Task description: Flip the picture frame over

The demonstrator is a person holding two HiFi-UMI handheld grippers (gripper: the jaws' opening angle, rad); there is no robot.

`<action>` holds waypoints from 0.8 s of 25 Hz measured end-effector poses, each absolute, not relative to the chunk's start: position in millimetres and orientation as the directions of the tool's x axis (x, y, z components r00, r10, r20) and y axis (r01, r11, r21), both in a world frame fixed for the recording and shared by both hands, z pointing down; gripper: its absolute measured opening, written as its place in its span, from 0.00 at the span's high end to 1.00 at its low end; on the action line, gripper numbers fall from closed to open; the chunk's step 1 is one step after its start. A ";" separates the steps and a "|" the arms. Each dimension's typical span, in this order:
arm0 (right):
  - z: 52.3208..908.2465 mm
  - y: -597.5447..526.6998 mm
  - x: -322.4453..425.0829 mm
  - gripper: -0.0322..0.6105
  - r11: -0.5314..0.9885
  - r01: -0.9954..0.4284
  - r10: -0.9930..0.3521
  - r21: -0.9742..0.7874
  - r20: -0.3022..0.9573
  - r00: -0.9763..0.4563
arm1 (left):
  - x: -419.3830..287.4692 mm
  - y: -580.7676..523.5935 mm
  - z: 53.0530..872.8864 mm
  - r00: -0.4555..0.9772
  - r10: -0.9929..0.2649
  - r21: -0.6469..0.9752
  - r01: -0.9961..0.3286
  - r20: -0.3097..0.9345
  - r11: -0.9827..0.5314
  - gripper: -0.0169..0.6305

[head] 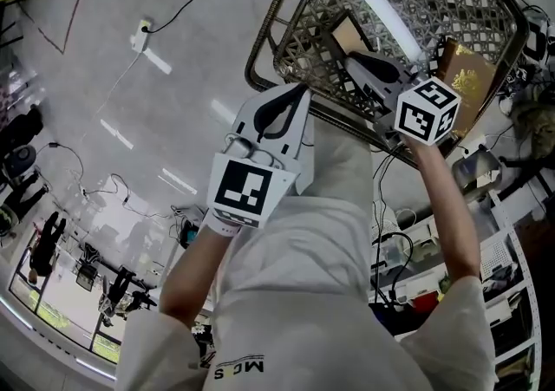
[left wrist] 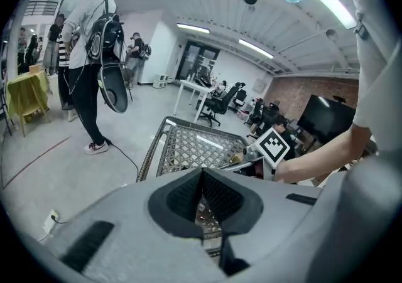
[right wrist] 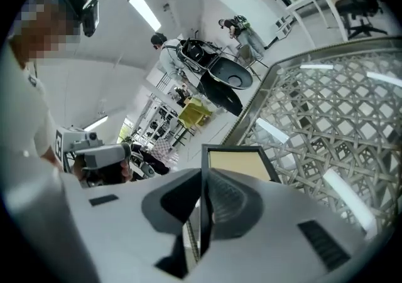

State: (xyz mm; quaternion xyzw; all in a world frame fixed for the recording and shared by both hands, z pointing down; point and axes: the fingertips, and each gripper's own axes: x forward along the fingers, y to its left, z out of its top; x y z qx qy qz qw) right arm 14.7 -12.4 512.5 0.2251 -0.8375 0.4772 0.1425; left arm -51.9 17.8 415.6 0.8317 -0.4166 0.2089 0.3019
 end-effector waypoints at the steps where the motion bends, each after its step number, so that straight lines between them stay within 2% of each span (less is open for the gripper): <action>1: 512.1 -13.8 14.6 0.87 0.428 -0.509 -0.247 -0.747 0.445 -0.861 | -51.7 17.3 416.2 0.566 -0.566 0.329 -0.819 0.599 -0.471 0.94; 9: 505.9 -15.5 7.4 0.88 0.359 -0.462 -0.259 -0.811 0.389 -0.884 | -54.1 14.5 415.9 0.565 -0.567 0.330 -0.820 0.599 -0.469 0.94; 20: 506.9 -24.6 3.7 0.88 0.189 -0.336 -0.286 -0.923 0.276 -0.918 | -56.5 10.0 417.1 0.557 -0.563 0.333 -0.825 0.610 -0.456 0.94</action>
